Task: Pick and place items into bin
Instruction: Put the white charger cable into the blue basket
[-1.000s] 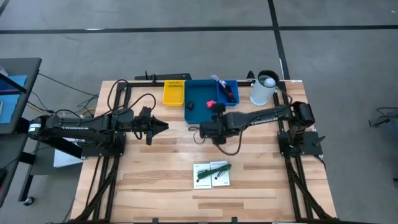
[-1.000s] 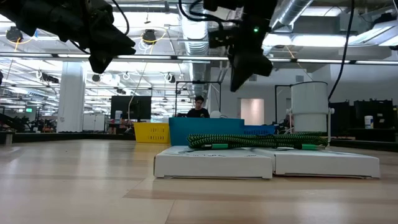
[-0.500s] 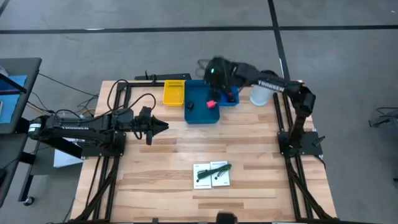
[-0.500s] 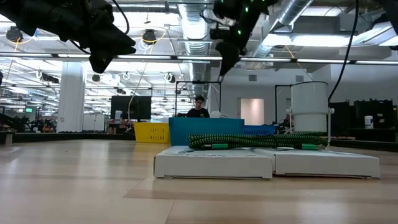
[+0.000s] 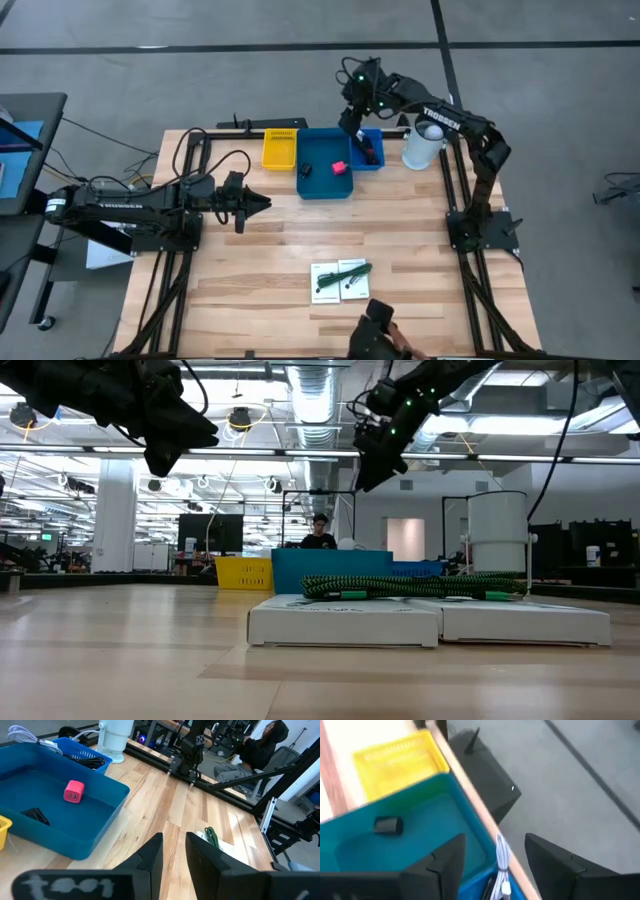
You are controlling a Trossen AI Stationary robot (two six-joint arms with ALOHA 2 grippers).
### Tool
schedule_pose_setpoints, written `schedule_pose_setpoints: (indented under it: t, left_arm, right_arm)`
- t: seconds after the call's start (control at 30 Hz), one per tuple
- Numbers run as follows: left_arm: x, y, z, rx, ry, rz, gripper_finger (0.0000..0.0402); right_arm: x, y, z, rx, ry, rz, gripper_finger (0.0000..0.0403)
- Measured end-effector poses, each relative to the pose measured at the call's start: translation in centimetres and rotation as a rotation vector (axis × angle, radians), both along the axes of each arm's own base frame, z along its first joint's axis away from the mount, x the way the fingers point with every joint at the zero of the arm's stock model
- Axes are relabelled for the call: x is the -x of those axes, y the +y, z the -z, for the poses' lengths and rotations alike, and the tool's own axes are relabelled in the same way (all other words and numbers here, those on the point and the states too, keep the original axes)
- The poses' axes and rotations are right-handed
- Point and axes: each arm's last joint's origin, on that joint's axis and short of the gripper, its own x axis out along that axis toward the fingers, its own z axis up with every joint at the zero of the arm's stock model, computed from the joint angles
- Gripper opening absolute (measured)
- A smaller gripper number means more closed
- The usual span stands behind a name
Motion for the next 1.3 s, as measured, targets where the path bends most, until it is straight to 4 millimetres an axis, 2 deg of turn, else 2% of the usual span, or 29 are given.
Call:
schedule_pose_setpoints:
  t: [0.07, 0.17, 0.5, 0.7, 0.97, 1.3]
  left_arm:
    - [0.0, 0.0, 0.0, 0.0, 0.0, -0.001, 0.0071]
    - [0.0, 0.0, 0.0, -0.003, 0.0, -0.009, 0.0071]
    - [0.0, 0.1, 0.0, -0.011, 0.001, -0.044, 0.0071]
    - [0.0, 0.1, 0.0, -0.01, 0.001, -0.044, 0.0071]
    - [0.0, 0.1, 0.0, -0.011, 0.001, -0.044, 0.0071]
    - [0.0, 0.1, 0.0, -0.011, 0.001, -0.044, 0.0071]
  right_arm:
    - [0.3, -0.4, 0.2, -0.002, 0.011, 0.003, 0.0207]
    - [-0.2, -0.8, 0.6, 0.002, -0.014, -0.013, 0.0206]
    - [-1.8, -2.4, 4.5, -0.022, 0.039, -0.03, 0.0184]
    - [-2.2, -3.0, 6.2, -0.045, 0.067, -0.027, 0.0184]
    - [-1.8, -3.4, 6.3, -0.044, 0.078, -0.03, 0.0187]
    - [-1.0, -3.5, 6.8, -0.07, 0.131, -0.122, 0.0185]
